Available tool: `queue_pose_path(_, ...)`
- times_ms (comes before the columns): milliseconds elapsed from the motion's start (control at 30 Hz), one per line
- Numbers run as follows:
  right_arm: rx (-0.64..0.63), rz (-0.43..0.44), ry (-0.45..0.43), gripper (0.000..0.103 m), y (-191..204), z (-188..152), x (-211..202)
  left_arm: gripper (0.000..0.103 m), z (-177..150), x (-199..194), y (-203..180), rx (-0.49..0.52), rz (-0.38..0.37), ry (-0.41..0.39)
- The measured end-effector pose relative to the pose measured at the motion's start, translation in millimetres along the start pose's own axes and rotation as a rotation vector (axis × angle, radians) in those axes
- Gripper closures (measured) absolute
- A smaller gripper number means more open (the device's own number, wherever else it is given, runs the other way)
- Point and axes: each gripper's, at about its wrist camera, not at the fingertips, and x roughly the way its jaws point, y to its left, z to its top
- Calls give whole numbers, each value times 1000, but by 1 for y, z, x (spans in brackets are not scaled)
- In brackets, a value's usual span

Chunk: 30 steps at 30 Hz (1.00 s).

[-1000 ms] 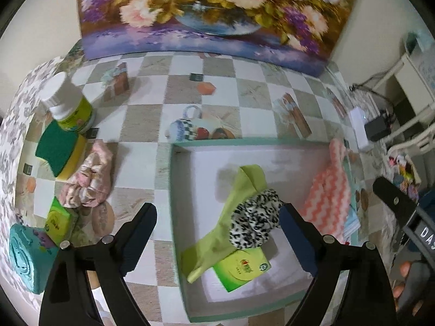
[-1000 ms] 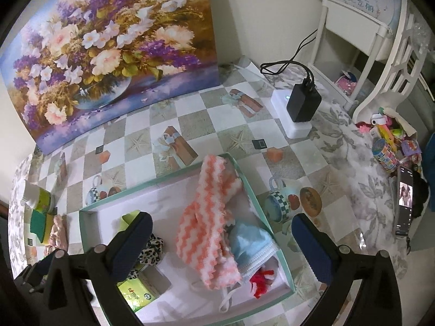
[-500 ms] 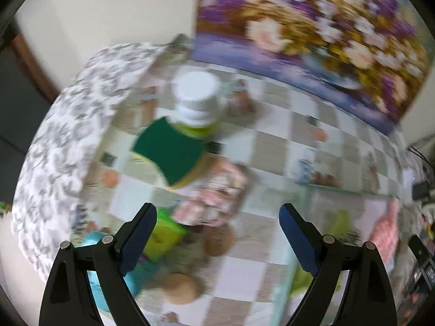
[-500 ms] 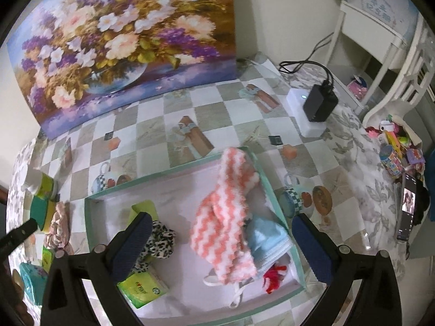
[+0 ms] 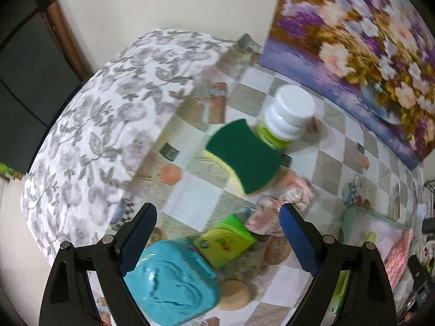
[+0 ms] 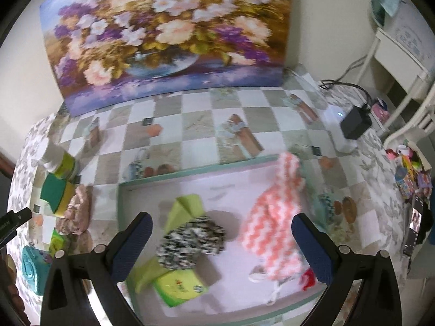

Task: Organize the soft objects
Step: 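Grasp the green sponge with the left tool while the right tool grasps the pink floral scrunchie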

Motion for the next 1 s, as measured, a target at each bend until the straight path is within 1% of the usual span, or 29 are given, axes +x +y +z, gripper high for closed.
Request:
queue_pose_path(300,-143,57,10,0,75,-12,4,11,9,-3,43,-80,27,-18)
queue_pose_path(433,-176,82,14,0,99,-17,6,11,12,-2,61,-109,38,-19)
queue_pose_path(567,-218,127,12,0,126,-23,8,11,13,1,75,-139,39,-12)
queue_pose_path(733,-260,186,18,0,151,-29,13,11,15,9,79,-147,32,4)
queue_pose_path(1000,-236,257,54,0,166,-27,36,11,19,24,62,-119,-4,43)
